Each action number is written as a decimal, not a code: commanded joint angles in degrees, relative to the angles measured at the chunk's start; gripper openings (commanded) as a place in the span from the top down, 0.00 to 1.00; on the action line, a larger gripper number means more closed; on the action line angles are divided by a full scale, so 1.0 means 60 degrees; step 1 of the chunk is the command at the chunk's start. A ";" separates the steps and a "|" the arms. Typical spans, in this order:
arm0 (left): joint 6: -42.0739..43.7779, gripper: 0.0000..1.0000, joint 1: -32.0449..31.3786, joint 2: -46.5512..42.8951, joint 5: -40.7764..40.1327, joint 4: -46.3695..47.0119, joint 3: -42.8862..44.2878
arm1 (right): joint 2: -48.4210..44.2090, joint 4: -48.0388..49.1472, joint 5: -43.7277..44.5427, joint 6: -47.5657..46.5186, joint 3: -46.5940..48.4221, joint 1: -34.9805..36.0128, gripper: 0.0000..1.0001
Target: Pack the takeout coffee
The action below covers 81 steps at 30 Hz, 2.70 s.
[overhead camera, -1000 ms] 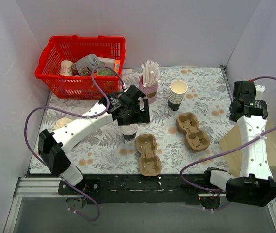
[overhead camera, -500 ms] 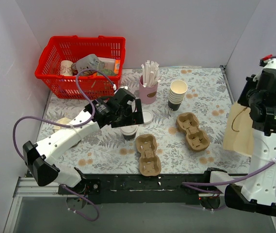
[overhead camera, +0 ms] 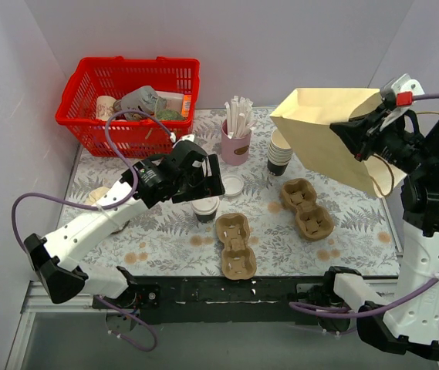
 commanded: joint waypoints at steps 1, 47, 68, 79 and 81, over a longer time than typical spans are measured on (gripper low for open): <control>-0.0268 0.02 0.0010 -0.0272 -0.0366 -0.0450 -0.0076 | -0.0028 0.1901 -0.2885 -0.0394 -0.0415 0.0143 0.88; 0.0083 0.02 0.1826 -0.1019 0.0835 0.0589 -0.1204 | 0.1629 -0.0720 1.0472 0.9420 -0.1646 0.9943 0.99; 0.0215 0.02 0.1841 -0.0755 0.1069 0.0823 -0.1394 | 0.2140 -0.4354 1.3448 1.0037 -0.1015 0.9914 0.97; 0.0113 0.02 0.1856 -0.1180 0.0806 0.0604 -0.1541 | 0.3018 -0.2963 1.2465 0.9437 -0.1369 0.9899 0.66; 0.0098 0.02 0.1856 -0.1238 0.0747 0.0589 -0.1570 | 0.3195 -0.2948 1.2377 0.9290 -0.0990 0.9899 0.56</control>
